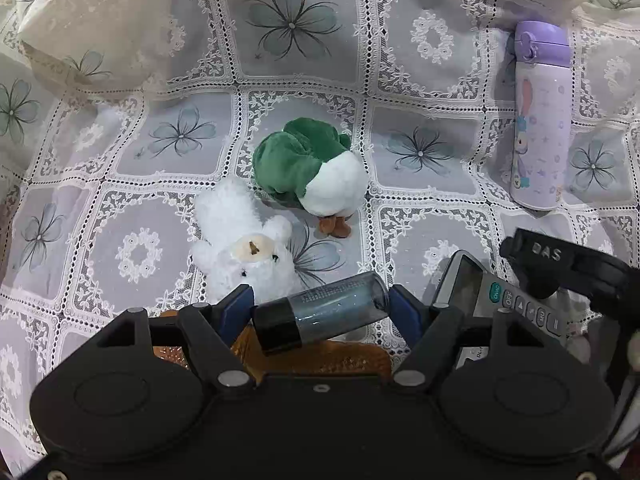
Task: Organize soft objects
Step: 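Lower the open right tool around the black knob beside the calculator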
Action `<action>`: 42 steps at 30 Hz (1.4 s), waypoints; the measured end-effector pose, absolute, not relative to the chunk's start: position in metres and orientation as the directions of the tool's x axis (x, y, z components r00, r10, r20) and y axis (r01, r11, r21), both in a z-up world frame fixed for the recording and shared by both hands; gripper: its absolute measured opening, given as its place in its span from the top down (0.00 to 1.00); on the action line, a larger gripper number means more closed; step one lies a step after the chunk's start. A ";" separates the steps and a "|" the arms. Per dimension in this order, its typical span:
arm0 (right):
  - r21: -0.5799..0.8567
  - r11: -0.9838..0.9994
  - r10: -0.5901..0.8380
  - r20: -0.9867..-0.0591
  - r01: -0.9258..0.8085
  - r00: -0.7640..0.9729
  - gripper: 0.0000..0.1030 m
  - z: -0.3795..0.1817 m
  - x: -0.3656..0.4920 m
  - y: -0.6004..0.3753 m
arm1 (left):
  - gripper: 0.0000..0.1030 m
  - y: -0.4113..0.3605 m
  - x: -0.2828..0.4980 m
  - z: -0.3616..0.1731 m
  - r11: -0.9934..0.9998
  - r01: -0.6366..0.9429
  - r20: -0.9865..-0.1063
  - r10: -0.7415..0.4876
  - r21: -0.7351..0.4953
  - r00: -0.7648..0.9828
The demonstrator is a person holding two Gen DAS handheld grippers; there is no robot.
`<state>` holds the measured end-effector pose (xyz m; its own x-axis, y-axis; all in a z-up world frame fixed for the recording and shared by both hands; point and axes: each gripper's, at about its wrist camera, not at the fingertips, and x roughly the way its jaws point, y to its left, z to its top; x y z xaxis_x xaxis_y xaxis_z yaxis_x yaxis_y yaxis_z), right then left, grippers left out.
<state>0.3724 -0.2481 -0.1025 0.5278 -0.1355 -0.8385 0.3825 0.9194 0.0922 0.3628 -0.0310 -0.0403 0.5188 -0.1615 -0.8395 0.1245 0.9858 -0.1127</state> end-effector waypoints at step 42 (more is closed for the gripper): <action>-0.123 0.913 -0.346 -0.740 0.389 0.576 0.38 -0.079 0.363 -0.284 | 0.33 -0.034 0.352 -0.039 0.975 0.174 -0.836 -0.210 -0.140 0.506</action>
